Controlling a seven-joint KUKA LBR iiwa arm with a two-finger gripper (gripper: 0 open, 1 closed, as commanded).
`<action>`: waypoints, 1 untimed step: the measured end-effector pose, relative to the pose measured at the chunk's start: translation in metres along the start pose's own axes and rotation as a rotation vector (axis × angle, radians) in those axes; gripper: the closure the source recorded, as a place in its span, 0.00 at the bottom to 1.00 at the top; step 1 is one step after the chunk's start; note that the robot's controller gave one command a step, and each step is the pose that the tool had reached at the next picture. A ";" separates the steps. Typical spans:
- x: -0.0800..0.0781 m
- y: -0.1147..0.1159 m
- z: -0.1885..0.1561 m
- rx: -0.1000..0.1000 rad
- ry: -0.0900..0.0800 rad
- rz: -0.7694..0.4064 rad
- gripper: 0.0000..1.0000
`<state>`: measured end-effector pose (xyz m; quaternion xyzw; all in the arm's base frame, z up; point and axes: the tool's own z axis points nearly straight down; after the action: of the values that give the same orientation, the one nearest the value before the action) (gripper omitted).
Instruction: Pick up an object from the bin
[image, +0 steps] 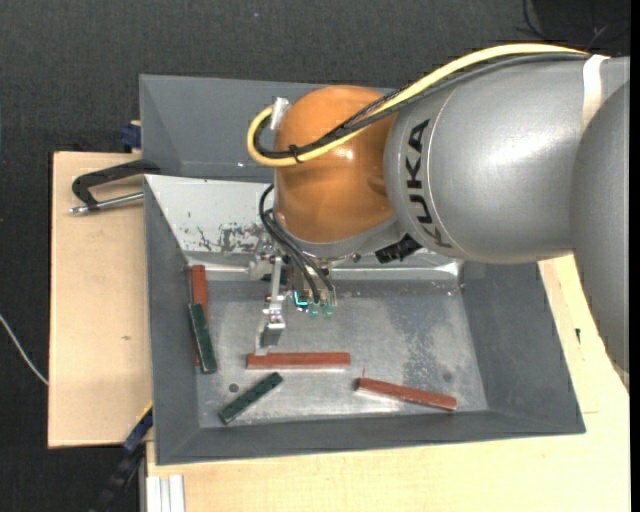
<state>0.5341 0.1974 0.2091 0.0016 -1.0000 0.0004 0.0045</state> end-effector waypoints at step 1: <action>-0.001 0.000 -0.002 -0.001 -0.003 0.001 0.00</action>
Offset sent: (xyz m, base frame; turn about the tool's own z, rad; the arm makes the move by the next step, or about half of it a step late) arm 0.0353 -0.0217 0.1246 0.0663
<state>0.5346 0.1971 0.2113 0.0011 -1.0000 -0.0001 0.0028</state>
